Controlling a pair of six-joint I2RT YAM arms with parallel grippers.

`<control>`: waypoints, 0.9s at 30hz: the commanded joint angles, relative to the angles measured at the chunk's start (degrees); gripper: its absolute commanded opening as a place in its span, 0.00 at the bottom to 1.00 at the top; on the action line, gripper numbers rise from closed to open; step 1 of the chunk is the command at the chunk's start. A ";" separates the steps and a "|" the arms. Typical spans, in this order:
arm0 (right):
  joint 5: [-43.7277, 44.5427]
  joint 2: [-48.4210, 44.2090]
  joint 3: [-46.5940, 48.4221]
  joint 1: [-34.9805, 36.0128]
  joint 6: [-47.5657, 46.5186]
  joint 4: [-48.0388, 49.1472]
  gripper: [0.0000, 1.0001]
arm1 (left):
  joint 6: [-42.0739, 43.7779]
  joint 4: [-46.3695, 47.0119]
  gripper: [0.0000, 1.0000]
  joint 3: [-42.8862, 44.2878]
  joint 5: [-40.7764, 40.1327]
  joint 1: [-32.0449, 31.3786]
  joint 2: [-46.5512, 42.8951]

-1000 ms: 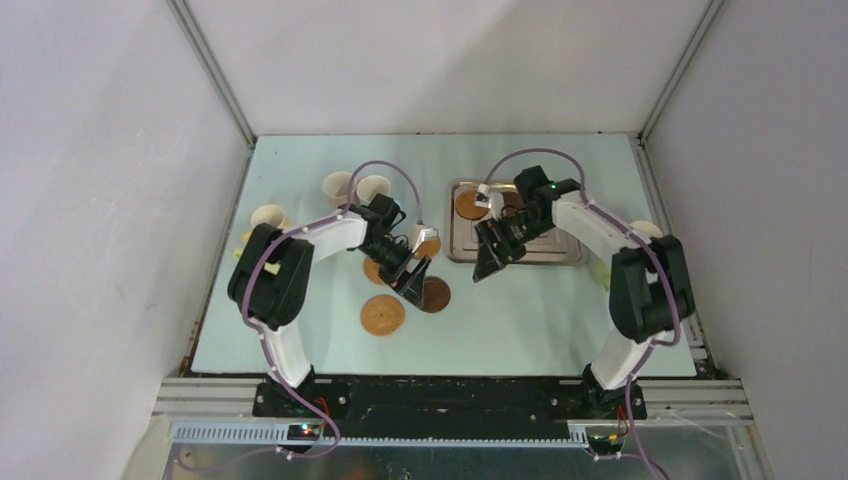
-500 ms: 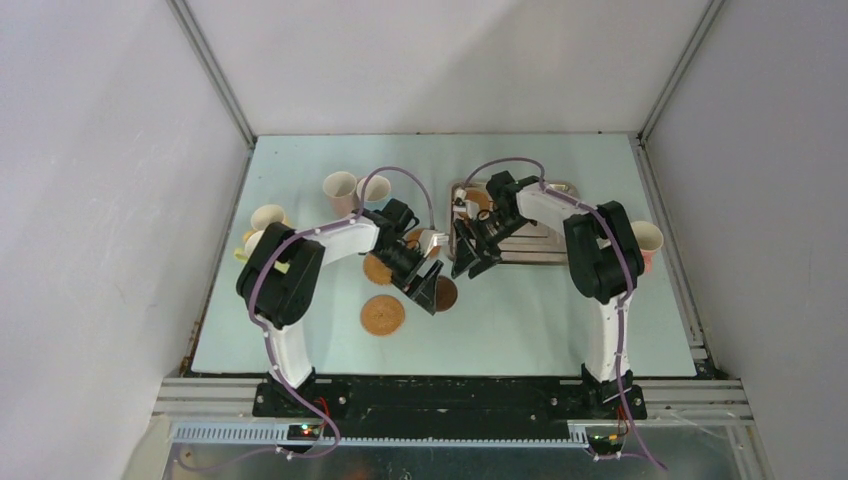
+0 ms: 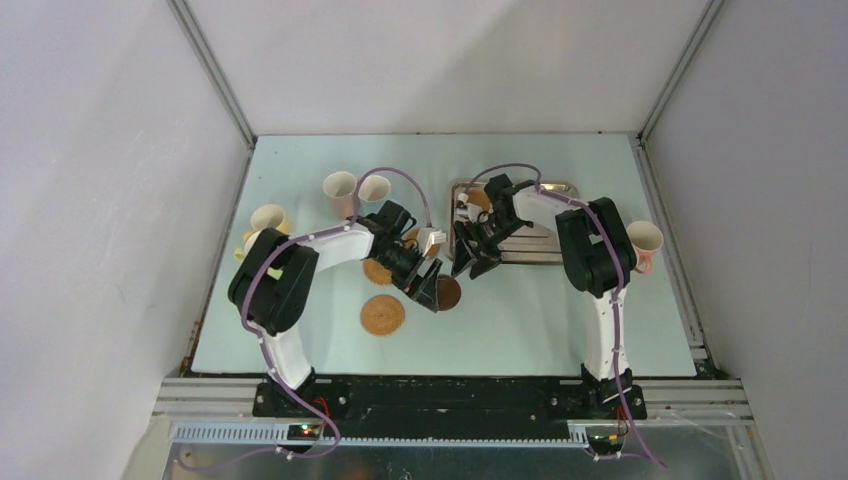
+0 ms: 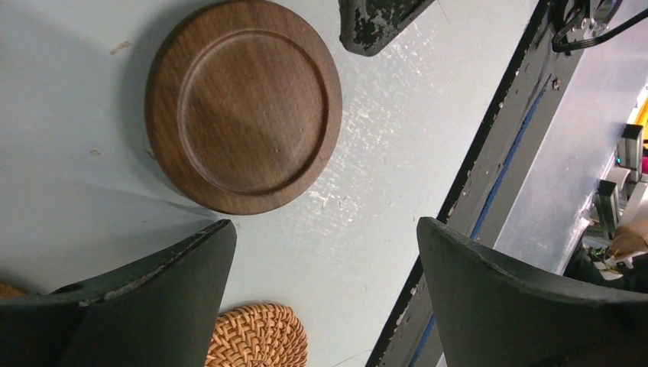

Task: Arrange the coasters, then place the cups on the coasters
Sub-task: Pick up the coaster from the center of the board.

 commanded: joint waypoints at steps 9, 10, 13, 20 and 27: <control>-0.33 6.93 5.51 2.73 0.22 -0.44 0.62 | -1.36 5.90 0.98 -1.34 -2.51 0.44 -1.32; -0.46 7.03 5.53 3.31 0.18 -0.65 0.61 | -1.37 5.86 0.98 -1.34 -2.54 0.43 -1.31; -1.26 7.29 5.27 4.00 0.08 -0.94 0.60 | -1.39 5.84 0.98 -1.55 -2.32 0.22 -1.38; 2.97 5.17 4.38 3.73 -0.05 -2.03 0.65 | 1.85 -0.57 0.98 -0.23 -1.34 0.18 -1.60; 4.36 3.70 2.53 1.43 -0.95 -2.12 0.74 | 10.55 -12.01 0.98 3.19 2.15 1.08 -0.99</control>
